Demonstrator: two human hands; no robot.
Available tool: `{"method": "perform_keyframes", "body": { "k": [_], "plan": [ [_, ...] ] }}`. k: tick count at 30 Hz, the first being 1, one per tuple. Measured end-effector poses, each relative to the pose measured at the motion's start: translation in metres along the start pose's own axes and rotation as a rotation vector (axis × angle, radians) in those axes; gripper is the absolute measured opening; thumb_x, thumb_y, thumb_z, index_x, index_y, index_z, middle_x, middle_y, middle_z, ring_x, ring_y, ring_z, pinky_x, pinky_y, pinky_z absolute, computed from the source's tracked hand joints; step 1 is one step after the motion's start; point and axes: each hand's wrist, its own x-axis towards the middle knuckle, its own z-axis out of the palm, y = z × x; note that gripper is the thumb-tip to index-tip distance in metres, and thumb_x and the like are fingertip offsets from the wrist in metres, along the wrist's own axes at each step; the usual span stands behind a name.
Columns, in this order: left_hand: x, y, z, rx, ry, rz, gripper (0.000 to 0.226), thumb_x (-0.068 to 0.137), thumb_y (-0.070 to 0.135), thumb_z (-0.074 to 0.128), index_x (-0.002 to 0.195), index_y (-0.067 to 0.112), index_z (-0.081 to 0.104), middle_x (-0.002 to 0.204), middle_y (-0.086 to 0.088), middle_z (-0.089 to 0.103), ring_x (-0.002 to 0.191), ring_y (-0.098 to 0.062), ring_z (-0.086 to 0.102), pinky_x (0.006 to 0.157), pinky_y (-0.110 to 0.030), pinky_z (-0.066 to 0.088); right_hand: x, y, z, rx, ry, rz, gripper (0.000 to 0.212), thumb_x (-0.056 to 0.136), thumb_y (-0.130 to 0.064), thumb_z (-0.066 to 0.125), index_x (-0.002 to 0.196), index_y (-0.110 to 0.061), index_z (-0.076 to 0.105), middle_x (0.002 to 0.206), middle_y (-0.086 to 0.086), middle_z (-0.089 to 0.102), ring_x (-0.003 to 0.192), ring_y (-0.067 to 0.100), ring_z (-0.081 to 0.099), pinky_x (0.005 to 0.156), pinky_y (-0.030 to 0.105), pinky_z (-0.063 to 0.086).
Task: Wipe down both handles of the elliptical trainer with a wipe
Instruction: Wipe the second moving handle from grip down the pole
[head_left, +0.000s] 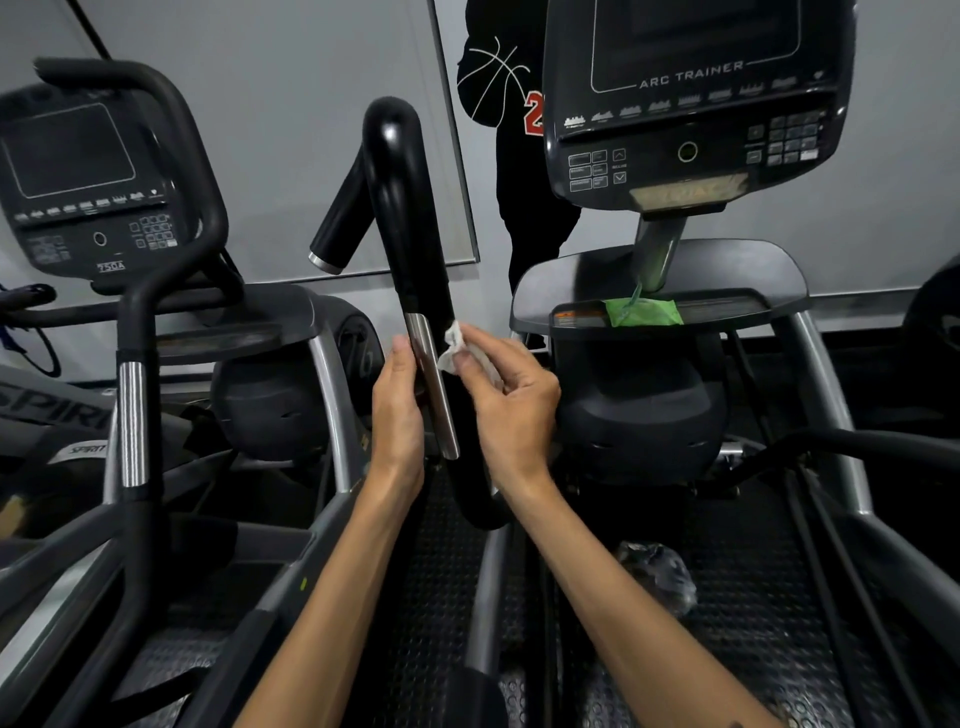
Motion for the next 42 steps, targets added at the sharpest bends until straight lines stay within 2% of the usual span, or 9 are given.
{"method": "perform_keyframes", "body": {
  "k": [5,11,17,21,24,27,32,36,42],
  "plan": [
    [0.001,0.004,0.000,0.016,-0.007,0.020,0.039,0.107,0.046,0.040,0.083,0.025,0.064,0.088,-0.005,0.063,0.087,-0.024,0.059,0.084,-0.039,0.047,-0.014,0.010,-0.002,-0.098,0.113,-0.054,0.026,0.085,0.002,0.076,0.108,-0.009,0.079,0.101,-0.002,0.078,0.096,0.008,0.074,0.088,0.036,0.060],
    [0.001,0.001,-0.004,-0.004,-0.036,0.033,0.050,0.108,0.045,0.036,0.103,0.009,0.070,0.097,-0.012,0.071,0.092,-0.026,0.066,0.085,-0.041,0.051,-0.022,-0.001,0.006,-0.246,0.130,-0.287,0.027,0.082,0.003,0.079,0.108,-0.007,0.079,0.100,0.002,0.072,0.094,0.004,0.069,0.084,0.016,0.054],
    [0.000,-0.001,-0.008,0.024,-0.029,0.040,0.045,0.109,0.042,0.035,0.108,0.012,0.069,0.100,-0.005,0.072,0.096,-0.022,0.067,0.089,-0.038,0.048,-0.018,0.015,-0.004,-0.153,0.143,-0.116,0.025,0.085,0.000,0.076,0.107,-0.012,0.080,0.094,-0.005,0.074,0.084,0.011,0.072,0.071,0.040,0.060],
    [-0.002,0.000,-0.005,0.010,-0.059,0.021,0.048,0.110,0.040,0.035,0.101,0.009,0.070,0.094,-0.010,0.073,0.088,-0.023,0.068,0.080,-0.033,0.053,-0.023,0.000,0.003,-0.201,0.098,-0.246,0.023,0.083,0.000,0.080,0.105,-0.008,0.080,0.096,0.001,0.072,0.090,0.006,0.069,0.080,0.018,0.055],
    [0.000,0.001,-0.006,-0.004,-0.040,0.027,0.043,0.109,0.042,0.037,0.084,0.024,0.067,0.079,0.006,0.065,0.076,-0.011,0.060,0.075,-0.029,0.046,-0.034,0.018,-0.009,-0.284,0.096,-0.294,0.023,0.083,0.004,0.079,0.103,-0.007,0.081,0.096,0.002,0.073,0.090,0.006,0.070,0.079,0.021,0.056],
    [0.000,-0.001,-0.008,0.025,-0.037,0.053,0.044,0.107,0.046,0.035,0.101,0.020,0.071,0.090,0.004,0.071,0.087,-0.013,0.065,0.080,-0.028,0.046,-0.028,0.025,-0.010,-0.213,0.165,-0.164,0.023,0.086,0.005,0.074,0.104,-0.009,0.081,0.095,-0.001,0.075,0.089,0.008,0.072,0.079,0.029,0.059],
    [-0.001,-0.003,-0.008,0.024,-0.034,0.018,0.045,0.108,0.046,0.033,0.092,0.020,0.066,0.081,0.007,0.068,0.079,-0.011,0.062,0.077,-0.028,0.045,-0.039,0.020,-0.004,-0.258,0.129,-0.263,0.024,0.083,0.009,0.076,0.102,-0.005,0.080,0.096,0.002,0.073,0.091,0.006,0.070,0.080,0.019,0.055],
    [-0.001,-0.005,-0.008,0.028,-0.017,0.012,0.046,0.109,0.043,0.031,0.099,0.018,0.068,0.084,0.007,0.070,0.080,-0.010,0.064,0.074,-0.024,0.046,-0.037,0.030,-0.012,-0.216,0.156,-0.200,0.024,0.082,0.013,0.073,0.097,-0.005,0.081,0.094,0.002,0.075,0.090,0.008,0.072,0.078,0.027,0.058],
    [-0.003,-0.005,-0.006,-0.016,-0.045,-0.031,0.048,0.106,0.049,0.039,0.088,0.013,0.065,0.085,-0.012,0.065,0.082,-0.027,0.062,0.079,-0.038,0.049,-0.047,0.026,-0.004,-0.282,0.162,-0.309,0.024,0.082,0.010,0.077,0.099,-0.006,0.081,0.098,0.001,0.075,0.094,0.010,0.072,0.083,0.025,0.058]
  ]
}}
